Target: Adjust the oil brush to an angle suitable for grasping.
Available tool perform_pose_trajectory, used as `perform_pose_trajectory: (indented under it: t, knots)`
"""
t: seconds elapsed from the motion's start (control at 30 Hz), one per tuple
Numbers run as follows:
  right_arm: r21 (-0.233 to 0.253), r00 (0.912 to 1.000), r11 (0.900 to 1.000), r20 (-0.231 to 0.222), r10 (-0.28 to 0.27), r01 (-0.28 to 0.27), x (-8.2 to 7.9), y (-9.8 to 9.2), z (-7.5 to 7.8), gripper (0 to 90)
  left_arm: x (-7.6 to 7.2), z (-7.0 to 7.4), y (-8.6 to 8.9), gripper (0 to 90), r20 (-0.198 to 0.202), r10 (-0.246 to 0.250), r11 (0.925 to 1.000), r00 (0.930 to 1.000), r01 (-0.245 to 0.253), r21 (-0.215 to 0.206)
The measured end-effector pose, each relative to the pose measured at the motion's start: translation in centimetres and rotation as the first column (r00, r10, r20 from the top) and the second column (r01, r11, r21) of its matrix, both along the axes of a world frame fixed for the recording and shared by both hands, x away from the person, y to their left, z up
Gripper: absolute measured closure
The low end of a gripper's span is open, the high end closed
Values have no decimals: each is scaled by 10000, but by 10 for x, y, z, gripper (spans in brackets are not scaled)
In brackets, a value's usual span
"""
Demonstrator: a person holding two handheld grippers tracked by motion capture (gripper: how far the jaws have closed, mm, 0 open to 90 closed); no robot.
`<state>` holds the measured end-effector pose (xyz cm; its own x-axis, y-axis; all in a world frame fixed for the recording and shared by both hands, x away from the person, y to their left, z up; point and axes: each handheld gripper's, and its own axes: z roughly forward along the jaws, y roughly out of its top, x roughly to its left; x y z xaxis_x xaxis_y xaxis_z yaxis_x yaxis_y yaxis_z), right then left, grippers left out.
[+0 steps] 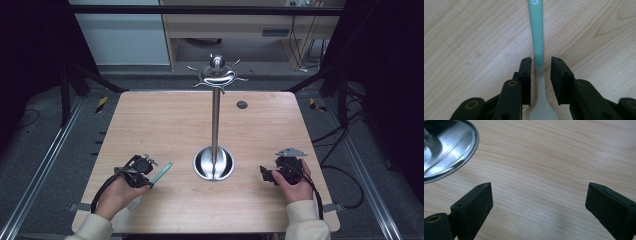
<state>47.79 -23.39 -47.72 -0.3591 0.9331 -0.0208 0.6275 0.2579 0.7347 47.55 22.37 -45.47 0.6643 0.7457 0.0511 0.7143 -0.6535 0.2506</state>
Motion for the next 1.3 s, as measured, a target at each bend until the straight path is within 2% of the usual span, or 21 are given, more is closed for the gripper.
perform_pose_trajectory:
  t: [0.3, 0.4, 0.57, 1.3]
  knots:
    - [-3, 10000, 10000, 4, 20, -20, 0, 0, 0, 81, 2, -4, -3, 710, -318, -156, 9995, 9994, 164, 251]
    - [0, 10000, 10000, 1, 18, -18, 0, 0, 0, 81, 2, -4, -3, 714, -291, -219, 9989, 9993, 231, 403]
    - [14, 10000, 10000, -3, 15, -15, 0, 0, 0, 81, 2, -4, -2, 719, -365, -203, 9994, 9991, 213, 288]
    - [23, 10000, 10000, -22, 35, -35, 0, 0, 0, 82, 7, -8, -2, 763, -524, -186, 9992, 9985, 205, 356]
